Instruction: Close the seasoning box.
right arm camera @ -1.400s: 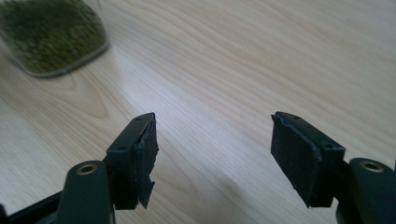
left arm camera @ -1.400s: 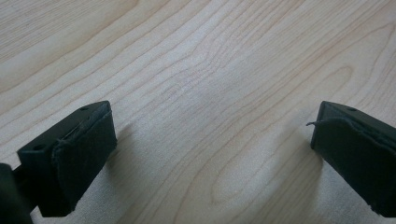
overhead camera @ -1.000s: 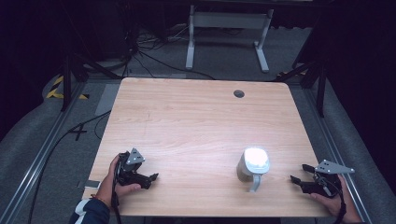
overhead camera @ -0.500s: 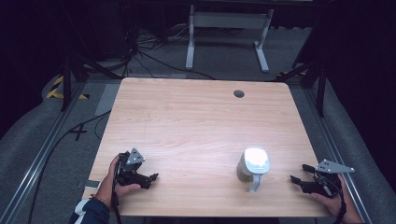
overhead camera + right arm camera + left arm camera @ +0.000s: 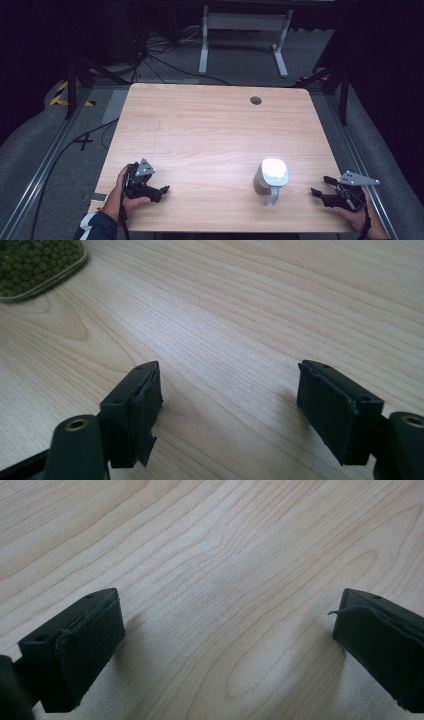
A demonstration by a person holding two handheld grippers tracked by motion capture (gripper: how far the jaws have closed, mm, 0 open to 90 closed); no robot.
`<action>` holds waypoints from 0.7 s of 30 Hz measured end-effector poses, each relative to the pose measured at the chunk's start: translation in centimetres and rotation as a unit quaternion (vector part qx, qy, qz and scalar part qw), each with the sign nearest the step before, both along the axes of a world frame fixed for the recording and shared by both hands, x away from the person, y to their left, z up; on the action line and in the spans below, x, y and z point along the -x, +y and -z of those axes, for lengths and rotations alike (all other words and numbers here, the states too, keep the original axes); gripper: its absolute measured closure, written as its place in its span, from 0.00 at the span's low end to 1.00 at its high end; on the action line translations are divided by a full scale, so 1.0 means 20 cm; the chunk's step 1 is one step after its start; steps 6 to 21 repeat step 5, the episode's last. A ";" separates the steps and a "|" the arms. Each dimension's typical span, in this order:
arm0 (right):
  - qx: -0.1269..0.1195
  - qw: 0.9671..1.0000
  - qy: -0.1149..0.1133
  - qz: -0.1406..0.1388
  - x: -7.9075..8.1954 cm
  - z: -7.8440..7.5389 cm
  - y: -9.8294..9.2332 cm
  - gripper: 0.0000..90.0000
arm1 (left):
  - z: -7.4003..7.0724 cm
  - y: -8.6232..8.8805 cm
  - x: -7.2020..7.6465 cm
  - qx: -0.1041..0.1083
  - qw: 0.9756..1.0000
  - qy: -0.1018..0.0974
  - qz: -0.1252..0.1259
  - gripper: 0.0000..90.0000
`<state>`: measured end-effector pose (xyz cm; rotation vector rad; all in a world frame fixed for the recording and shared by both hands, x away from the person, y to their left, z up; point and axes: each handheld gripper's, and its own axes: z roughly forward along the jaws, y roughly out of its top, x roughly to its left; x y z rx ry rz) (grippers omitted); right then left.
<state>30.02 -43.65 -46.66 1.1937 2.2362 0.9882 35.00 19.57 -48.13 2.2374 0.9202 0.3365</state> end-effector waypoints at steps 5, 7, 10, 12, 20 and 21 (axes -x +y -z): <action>0.000 1.000 -0.001 -0.002 0.00 0.00 0.00 0.30 | 0.00 0.00 0.00 0.000 1.000 -0.001 0.001 0.00; 0.000 1.000 -0.001 -0.002 0.00 0.00 0.00 0.30 | 0.00 0.00 0.00 0.000 1.000 -0.001 0.001 0.00; 0.000 1.000 -0.001 -0.002 0.00 0.00 0.00 0.30 | 0.00 0.00 0.00 0.000 1.000 -0.001 0.001 0.00; 0.000 1.000 -0.001 -0.002 0.00 0.00 0.00 0.30 | 0.00 0.00 0.00 0.000 1.000 -0.001 0.001 0.00; 0.000 1.000 -0.001 -0.002 0.00 0.00 0.00 0.30 | 0.00 0.00 0.00 0.000 1.000 -0.001 0.001 0.00; 0.000 1.000 -0.001 -0.002 0.00 0.00 0.00 0.30 | 0.00 0.00 0.00 0.000 1.000 -0.001 0.001 0.00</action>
